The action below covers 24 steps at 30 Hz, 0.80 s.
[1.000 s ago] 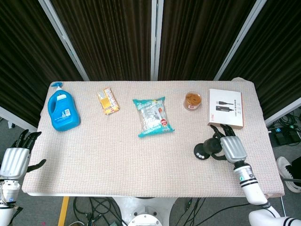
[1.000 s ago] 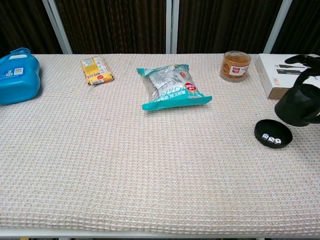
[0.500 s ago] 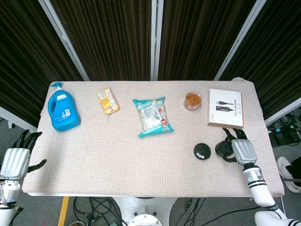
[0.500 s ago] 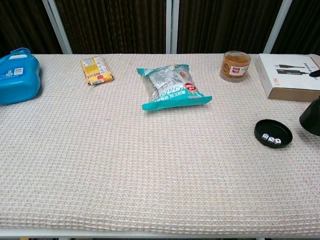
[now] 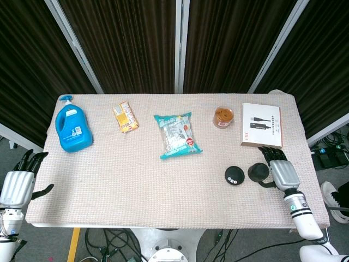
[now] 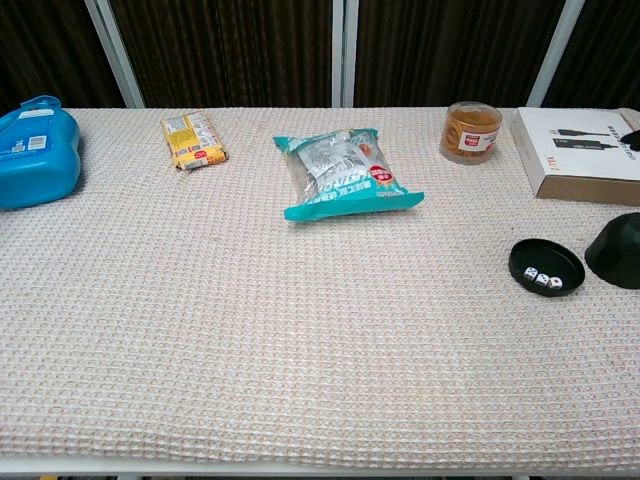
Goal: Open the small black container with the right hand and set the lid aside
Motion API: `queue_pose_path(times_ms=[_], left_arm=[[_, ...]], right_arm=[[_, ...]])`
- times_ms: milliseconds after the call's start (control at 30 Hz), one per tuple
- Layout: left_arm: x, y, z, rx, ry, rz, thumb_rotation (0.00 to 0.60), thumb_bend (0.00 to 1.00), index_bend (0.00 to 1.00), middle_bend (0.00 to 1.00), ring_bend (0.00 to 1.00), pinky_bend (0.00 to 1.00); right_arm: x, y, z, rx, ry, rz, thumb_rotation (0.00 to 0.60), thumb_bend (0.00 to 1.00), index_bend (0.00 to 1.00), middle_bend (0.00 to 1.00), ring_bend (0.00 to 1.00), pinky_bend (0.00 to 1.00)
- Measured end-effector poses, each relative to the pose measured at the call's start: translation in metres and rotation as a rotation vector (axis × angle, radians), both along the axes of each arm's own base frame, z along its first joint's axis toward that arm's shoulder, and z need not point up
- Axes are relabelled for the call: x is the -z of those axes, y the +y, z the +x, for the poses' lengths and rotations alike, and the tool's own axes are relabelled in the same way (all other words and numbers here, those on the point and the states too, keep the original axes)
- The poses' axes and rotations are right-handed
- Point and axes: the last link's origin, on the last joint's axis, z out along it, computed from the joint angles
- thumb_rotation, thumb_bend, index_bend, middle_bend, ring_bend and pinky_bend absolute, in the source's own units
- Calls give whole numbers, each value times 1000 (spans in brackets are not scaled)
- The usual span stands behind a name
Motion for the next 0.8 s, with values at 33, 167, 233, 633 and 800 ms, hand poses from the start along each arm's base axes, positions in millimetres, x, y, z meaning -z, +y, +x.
queue_pose_path(times_ms=[33,167,233,633,800], left_arm=[[-1,0,0,0,2,3,600,132,136,162,81,314],[-2,1,2,-1,9,9,600,133,136,162,81,314],[-3,1,3,-5,13,7,600,133,136,162,81,314],[-9,3,6,-20,33,20,600,133,136,162,81,313],[-11,2,6,-19,25,30,600,133,136,162,81,314]], right_arm=[[-3,1,2,-13,-9,-12,600,0,0,44,0,0],[-20,5,12,-79,-50,-90,600,4,0,41,0,0],[-33,9,14,-110,-49,-147,600,20,0,39,0,0],[-82,47,-13,-89,180,-368,600,67,0,36,0,0],[-81,47,-19,-62,157,-360,600,67,0,37,0,0]])
